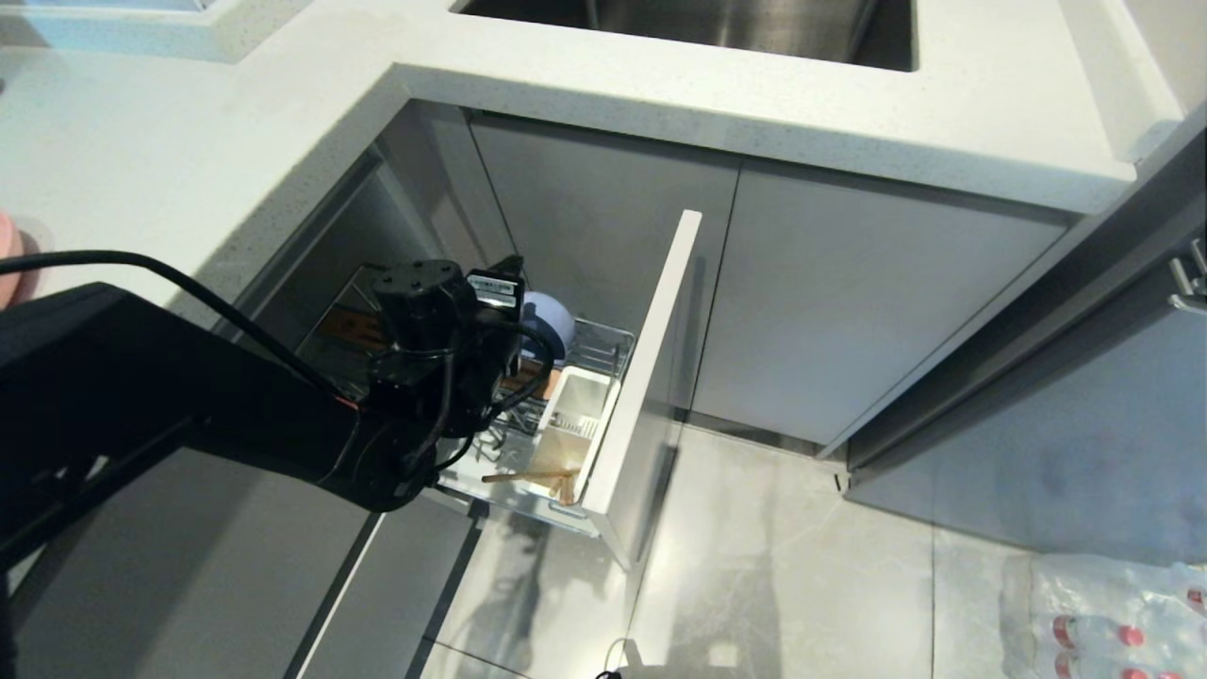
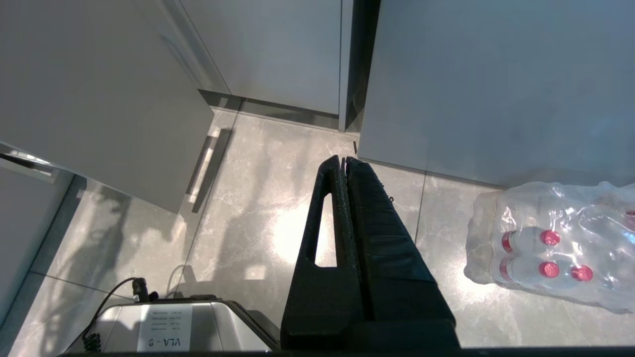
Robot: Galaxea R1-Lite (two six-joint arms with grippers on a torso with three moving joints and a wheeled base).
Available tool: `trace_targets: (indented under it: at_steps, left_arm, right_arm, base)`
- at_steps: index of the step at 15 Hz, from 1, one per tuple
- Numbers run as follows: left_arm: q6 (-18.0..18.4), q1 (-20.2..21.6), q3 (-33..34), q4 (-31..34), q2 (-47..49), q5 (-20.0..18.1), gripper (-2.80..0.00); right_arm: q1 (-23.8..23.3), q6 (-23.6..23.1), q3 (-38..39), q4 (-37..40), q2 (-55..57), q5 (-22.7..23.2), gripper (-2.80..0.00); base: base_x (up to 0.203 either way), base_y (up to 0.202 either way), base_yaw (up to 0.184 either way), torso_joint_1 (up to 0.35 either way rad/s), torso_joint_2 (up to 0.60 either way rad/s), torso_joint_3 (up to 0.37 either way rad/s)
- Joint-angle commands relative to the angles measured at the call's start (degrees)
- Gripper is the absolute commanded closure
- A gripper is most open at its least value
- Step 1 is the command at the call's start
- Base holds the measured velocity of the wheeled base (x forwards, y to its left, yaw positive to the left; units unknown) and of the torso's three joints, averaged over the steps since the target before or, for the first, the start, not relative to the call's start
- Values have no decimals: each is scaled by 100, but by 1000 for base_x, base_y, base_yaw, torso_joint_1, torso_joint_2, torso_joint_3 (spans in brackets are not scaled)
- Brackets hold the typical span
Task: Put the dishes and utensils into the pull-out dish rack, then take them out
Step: Pick up the chopsticks and place it in the cupboard
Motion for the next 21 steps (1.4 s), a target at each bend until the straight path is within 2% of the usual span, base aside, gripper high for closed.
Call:
trace_targets:
  at_steps: [1,3,6,9,12,14,15,16,18,21]
  left_arm:
    - [10,-30,117,-8,-456,23,0]
    - [281,-87,238,112,-834,31,0]
    - [744,-189,289,760,-1446,26,0]
    - [1589,-481,264,1513,-2192,18,0]
    - [2923,-829,202,2047,-2765,123,0]
    - [4141,-908,-73,2281,-3158,409,0]
    - [4882,-882,-401,2479,-3420,511,0]
    - [5361,-819,-794,2732,-3584,667,0]
    - [5920,-569,-1608,3280,-3775,994,0]
    - [6340,631,-2237,4404,-4071,1243,0]
  right_arm:
    - [0,2,0,-3,2,0,0]
    - [7,3,0,-4,0,0,0]
    - [6,3,0,-4,4,0,0]
    - [0,3,0,-4,0,0,0]
    - [5,3,0,-4,7,0,0]
    - [5,3,0,-2,8,0,0]
    - [4,3,0,-4,4,0,0]
    - [7,3,0,-4,8,0,0]
    - [6,3,0,-3,6,0,0]
    - [4,3,0,-4,6,0,0]
  base:
    - [0,0,0,0,0,0]
    - [0,0,0,0,0,0]
    - [0,0,0,0,0,0]
    - [0,0,0,0,0,0]
    - [0,0,0,0,0,0]
    - [0,0,0,0,0,0]
    - [0,0,0,0,0,0]
    - [0,0,0,0,0,0]
    - [0,0,0,0,0,0]
    - [0,0,0,0,0,0]
